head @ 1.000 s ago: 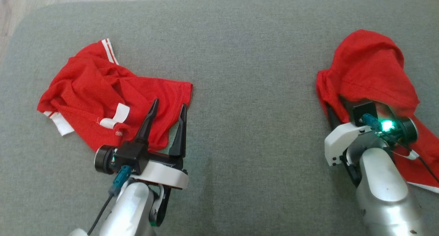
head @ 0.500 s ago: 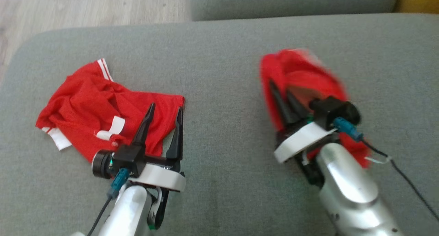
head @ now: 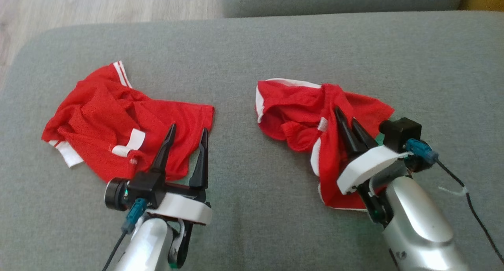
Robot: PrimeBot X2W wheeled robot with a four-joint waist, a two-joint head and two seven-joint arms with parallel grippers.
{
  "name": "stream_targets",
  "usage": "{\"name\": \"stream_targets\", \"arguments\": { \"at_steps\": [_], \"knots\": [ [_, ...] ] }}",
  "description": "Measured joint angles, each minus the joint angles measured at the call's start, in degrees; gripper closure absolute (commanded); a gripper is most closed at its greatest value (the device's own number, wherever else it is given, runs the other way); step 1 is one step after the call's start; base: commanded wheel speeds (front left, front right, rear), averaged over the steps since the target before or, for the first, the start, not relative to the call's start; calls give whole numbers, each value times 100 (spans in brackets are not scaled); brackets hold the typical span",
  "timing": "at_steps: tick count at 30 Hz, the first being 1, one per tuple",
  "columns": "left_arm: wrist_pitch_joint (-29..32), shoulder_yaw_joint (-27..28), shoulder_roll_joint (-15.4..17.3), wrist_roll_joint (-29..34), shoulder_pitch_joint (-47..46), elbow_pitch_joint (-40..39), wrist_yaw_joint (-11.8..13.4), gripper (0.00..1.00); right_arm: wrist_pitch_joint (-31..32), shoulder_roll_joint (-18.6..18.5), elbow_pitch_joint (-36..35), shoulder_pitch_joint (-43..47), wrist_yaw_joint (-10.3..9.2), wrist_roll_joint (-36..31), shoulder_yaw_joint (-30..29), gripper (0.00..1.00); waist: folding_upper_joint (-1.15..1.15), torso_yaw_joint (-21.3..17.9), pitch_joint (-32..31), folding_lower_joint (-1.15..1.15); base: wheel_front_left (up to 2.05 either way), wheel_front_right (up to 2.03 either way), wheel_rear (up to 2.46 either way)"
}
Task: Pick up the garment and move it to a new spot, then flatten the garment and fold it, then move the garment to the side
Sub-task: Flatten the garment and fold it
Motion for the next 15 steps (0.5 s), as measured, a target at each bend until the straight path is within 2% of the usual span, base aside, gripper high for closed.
{"name": "stream_targets", "arguments": {
  "at_steps": [2,3,4,5,8,15],
  "knots": [
    [0,-15,0,0,-8,0,0,0,114,2,291,-50,0,-90,-155,100,0,30,65,0,0,0,0],
    [0,-24,0,0,-13,0,0,0,187,2,472,-94,0,-214,-235,78,0,46,91,0,0,0,0],
    [0,-36,0,0,-22,1,0,0,252,-5,649,-151,0,-378,-300,22,0,61,112,0,0,0,0],
    [0,-52,0,0,-36,2,0,0,254,-7,789,-199,0,-553,-403,0,0,73,130,0,0,0,0],
    [0,-73,0,0,-101,15,0,0,172,-4,1048,-341,0,-907,-621,0,0,83,147,0,0,0,0],
    [0,-47,0,0,-135,27,0,0,-410,2,831,-335,0,-845,-739,0,0,-85,36,0,0,0,0]
  ]
}}
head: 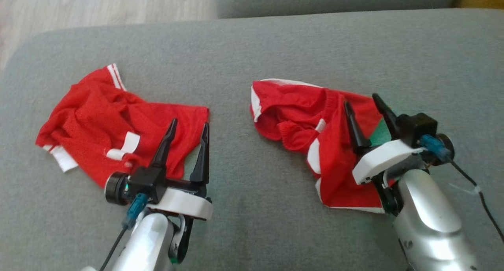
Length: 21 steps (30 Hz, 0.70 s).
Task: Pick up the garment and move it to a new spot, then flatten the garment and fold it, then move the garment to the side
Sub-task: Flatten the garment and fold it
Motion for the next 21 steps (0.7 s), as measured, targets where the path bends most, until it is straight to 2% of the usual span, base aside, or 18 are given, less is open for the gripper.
{"name": "stream_targets", "arguments": {
  "at_steps": [5,11,18,21],
  "knots": [
    [0,67,0,0,10,-11,0,0,-214,7,-658,378,0,145,-110,0,0,-194,-176,0,0,0,0],
    [0,100,0,0,107,-42,0,0,-302,18,-1418,1303,0,104,-570,0,0,-475,-373,0,0,0,0],
    [0,92,-2,0,244,-53,0,0,-288,70,-1568,2011,0,77,-887,0,0,-616,-430,0,0,0,0],
    [0,91,-2,0,244,-54,-1,0,34,79,-1515,1996,0,-15,-921,0,0,-610,-404,0,0,0,0]
  ]
}}
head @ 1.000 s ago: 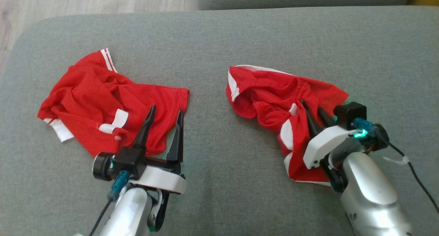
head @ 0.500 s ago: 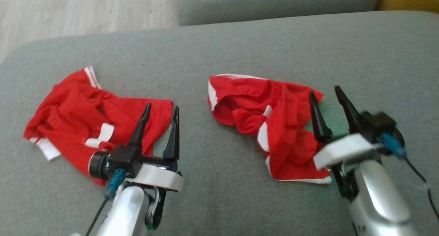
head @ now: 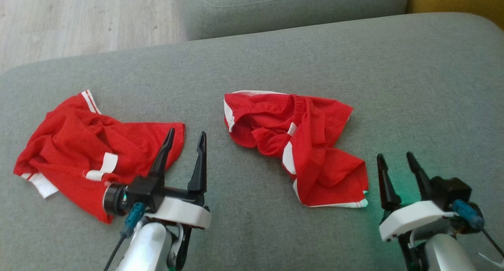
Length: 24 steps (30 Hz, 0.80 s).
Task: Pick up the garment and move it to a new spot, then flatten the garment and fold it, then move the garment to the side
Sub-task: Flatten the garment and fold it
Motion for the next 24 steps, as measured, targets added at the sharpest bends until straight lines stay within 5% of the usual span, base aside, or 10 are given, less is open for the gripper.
{"name": "stream_targets", "arguments": {
  "at_steps": [10,24],
  "knots": [
    [0,-53,1,0,-2,10,-7,0,816,9,293,-1,0,232,525,0,0,163,156,0,0,0,0],
    [0,-52,1,0,-69,34,-7,0,781,4,766,-500,0,1169,912,0,0,318,325,1,0,0,0]
  ]
}}
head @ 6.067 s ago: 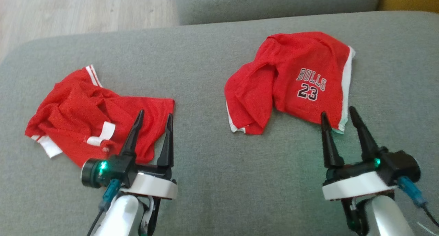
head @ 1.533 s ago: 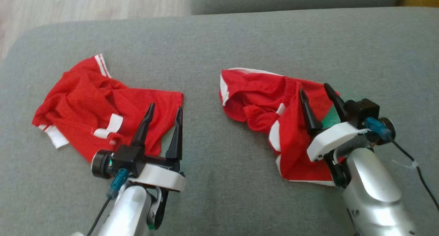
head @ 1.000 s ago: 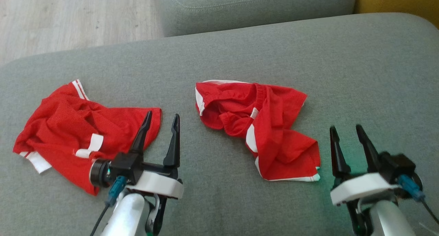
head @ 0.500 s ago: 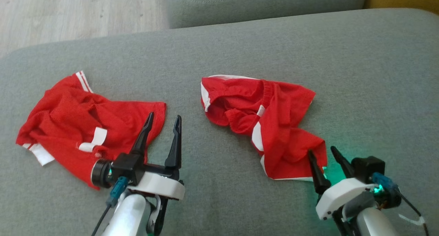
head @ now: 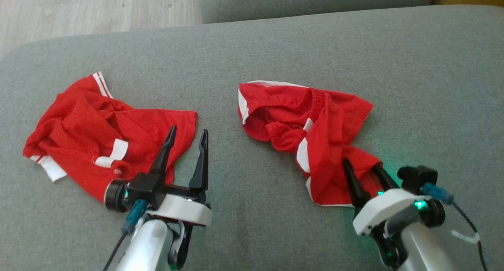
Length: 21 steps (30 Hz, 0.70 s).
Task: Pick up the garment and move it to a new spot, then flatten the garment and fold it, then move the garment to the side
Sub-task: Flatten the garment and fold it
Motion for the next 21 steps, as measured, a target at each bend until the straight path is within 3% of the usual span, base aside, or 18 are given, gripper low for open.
{"name": "stream_targets", "arguments": {
  "at_steps": [1,2,3,8,15,21],
  "knots": [
    [0,1,0,1,-18,1,0,0,-40,0,27,-57,0,99,19,13,0,8,9,0,0,0,0],
    [0,7,0,1,-32,1,0,0,-83,0,64,-109,0,188,26,64,0,13,14,0,0,0,0],
    [0,12,-1,2,-37,1,0,0,-130,0,105,-159,0,242,25,100,0,14,16,0,0,0,0],
    [0,26,-1,10,-37,13,0,0,-367,0,311,-261,0,235,-185,100,0,5,-26,0,0,0,0],
    [0,70,-1,10,-33,23,1,0,-477,2,355,-333,0,-185,-1272,100,0,-66,-153,0,0,0,0],
    [0,54,-1,7,-30,16,8,0,-129,5,170,-468,0,-593,-2059,100,0,-95,-190,0,0,0,0]
  ]
}}
